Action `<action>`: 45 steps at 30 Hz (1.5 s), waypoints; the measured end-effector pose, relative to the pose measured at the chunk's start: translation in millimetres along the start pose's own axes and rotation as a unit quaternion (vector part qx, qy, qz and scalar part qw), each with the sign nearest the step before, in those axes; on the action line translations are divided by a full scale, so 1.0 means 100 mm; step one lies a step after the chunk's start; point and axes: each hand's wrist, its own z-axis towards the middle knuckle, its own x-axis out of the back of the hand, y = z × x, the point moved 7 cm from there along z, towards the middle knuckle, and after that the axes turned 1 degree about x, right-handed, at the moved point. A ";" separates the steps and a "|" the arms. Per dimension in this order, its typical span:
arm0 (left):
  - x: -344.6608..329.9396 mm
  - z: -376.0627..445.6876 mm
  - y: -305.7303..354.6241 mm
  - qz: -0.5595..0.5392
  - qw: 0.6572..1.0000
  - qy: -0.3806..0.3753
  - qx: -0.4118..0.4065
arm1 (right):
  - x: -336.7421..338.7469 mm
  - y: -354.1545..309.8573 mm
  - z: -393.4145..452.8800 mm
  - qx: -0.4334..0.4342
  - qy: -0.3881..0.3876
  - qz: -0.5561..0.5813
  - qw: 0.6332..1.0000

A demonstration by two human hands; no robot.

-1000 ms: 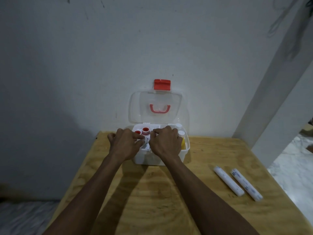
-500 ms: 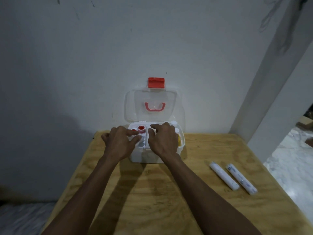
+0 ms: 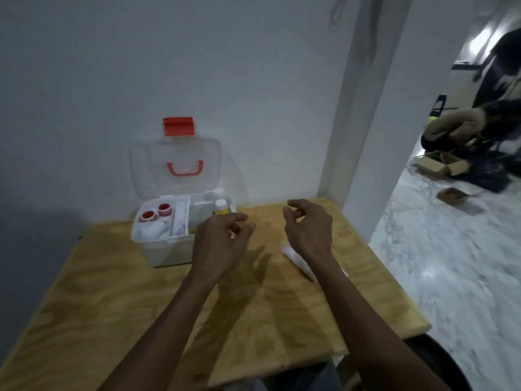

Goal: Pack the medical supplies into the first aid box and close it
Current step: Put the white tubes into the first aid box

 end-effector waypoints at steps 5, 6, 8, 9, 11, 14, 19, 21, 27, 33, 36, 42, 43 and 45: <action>-0.84 -0.10 -0.11 0.106 0.983 -0.128 0.082 | 0.17 0.69 0.03 -0.056 -0.084 -0.080 0.992; -0.98 -0.12 -0.14 0.122 0.976 -0.151 0.097 | 0.16 0.80 0.04 -0.062 -0.105 -0.104 0.987; -1.19 -0.13 -0.19 0.138 0.965 -0.183 0.123 | 0.11 0.98 0.04 -0.072 -0.145 -0.124 0.979; -1.26 -0.12 -0.20 0.140 0.962 -0.193 0.135 | 0.08 1.04 0.04 -0.076 -0.163 -0.122 0.976; -1.35 -0.11 -0.19 0.138 0.958 -0.197 0.153 | 0.02 1.12 0.03 -0.076 -0.187 -0.115 0.973; -1.43 -0.08 -0.13 0.131 0.959 -0.191 0.164 | -0.04 1.18 0.03 -0.063 -0.198 -0.110 0.972; -1.53 -0.04 -0.10 0.125 0.955 -0.197 0.182 | -0.06 1.25 0.05 -0.071 -0.208 -0.095 0.971; -1.55 -0.03 -0.10 0.116 0.955 -0.195 0.193 | -0.04 1.26 0.06 -0.070 -0.205 -0.084 0.973; -1.45 0.01 -0.06 0.080 0.965 -0.167 0.187 | 0.17 1.11 0.12 -0.037 -0.154 -0.021 0.987; -0.99 0.03 0.15 0.012 0.986 -0.079 0.144 | 0.31 0.79 0.17 0.003 -0.081 0.057 0.995; -0.70 0.03 0.23 -0.010 0.994 -0.032 0.108 | 0.27 0.54 0.16 0.030 -0.063 0.091 0.993; 0.00 0.04 0.21 -0.077 0.995 0.041 0.041 | 0.14 -0.03 0.12 0.078 -0.045 0.161 0.983; 0.15 0.04 0.20 -0.077 0.995 0.061 0.025 | 0.12 -0.13 0.11 0.082 -0.042 0.176 0.980; 0.44 0.07 0.19 -0.072 0.992 0.105 0.003 | 0.06 -0.33 0.10 0.088 -0.036 0.204 0.974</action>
